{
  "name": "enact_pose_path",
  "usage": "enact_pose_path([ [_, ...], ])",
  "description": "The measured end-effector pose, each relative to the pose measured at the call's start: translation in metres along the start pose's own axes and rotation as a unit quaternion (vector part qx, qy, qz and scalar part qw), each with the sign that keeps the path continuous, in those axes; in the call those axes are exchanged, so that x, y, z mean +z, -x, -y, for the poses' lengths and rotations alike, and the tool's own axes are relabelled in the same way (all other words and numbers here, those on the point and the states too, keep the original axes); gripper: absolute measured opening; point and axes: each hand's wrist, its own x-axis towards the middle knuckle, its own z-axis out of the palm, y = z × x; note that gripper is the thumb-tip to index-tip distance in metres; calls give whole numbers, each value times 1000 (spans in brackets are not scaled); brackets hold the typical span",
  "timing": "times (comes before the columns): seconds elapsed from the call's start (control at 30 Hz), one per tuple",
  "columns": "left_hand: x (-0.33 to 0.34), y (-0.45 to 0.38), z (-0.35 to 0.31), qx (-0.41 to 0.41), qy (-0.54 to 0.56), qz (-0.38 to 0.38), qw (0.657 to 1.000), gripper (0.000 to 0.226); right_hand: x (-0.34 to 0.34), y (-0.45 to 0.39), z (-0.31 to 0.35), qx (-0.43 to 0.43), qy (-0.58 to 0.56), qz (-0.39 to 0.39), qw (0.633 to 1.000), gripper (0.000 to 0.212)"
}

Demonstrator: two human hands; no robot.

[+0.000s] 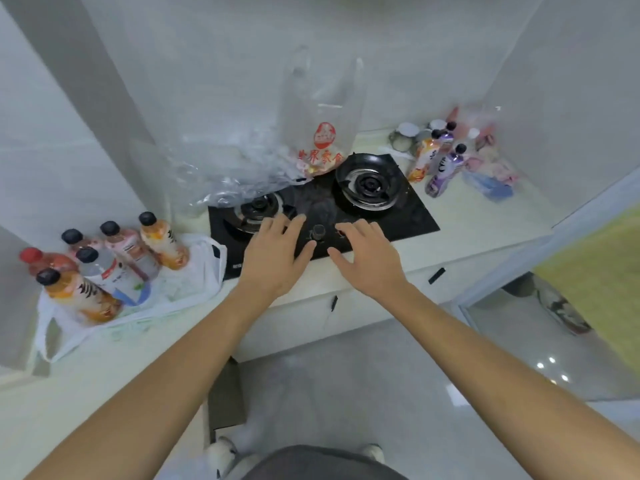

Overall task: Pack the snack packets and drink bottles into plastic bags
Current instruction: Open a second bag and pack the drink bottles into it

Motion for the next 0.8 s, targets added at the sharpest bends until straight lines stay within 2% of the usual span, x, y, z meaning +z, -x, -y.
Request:
enact_pose_path([
  [0.2, 27, -48, -137, 43, -28, 23, 998, 56, -82, 31, -125, 58, 10, -18, 998, 54],
  [0.37, 42, -95, -215, 83, -36, 25, 996, 58, -131, 38, -204, 83, 25, -41, 995, 55],
  [0.6, 86, -163, -288, 116, -14, 28, 993, 59, -153, 25, -298, 127, 41, -40, 990, 56],
  [0.8, 149, -240, -319, 121, 10, 36, 992, 55, -143, -27, -384, 143, 35, -13, 989, 56],
])
